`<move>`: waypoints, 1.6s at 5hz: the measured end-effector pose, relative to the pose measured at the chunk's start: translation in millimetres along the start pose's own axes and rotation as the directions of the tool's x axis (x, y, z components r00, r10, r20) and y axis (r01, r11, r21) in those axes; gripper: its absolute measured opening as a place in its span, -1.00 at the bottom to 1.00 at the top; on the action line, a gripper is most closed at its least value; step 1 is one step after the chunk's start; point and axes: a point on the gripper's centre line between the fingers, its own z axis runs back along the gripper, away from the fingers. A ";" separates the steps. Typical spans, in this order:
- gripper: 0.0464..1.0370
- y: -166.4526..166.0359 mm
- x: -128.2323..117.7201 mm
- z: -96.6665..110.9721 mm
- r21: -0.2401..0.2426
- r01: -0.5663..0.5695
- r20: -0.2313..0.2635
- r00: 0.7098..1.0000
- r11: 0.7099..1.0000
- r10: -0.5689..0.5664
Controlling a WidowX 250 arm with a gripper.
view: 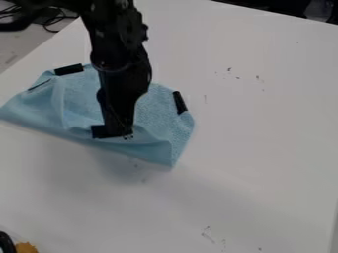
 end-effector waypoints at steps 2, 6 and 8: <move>-0.99 -22.4 -27.7 -21.6 -0.030 -0.152 0.014 0.988 0.988 0.152; -0.63 -38.2 -45.7 -24.9 -0.068 -0.178 0.022 0.983 0.982 0.180; 0.52 -36.0 -37.9 -15.7 -0.073 -0.162 -0.023 0.987 0.984 0.160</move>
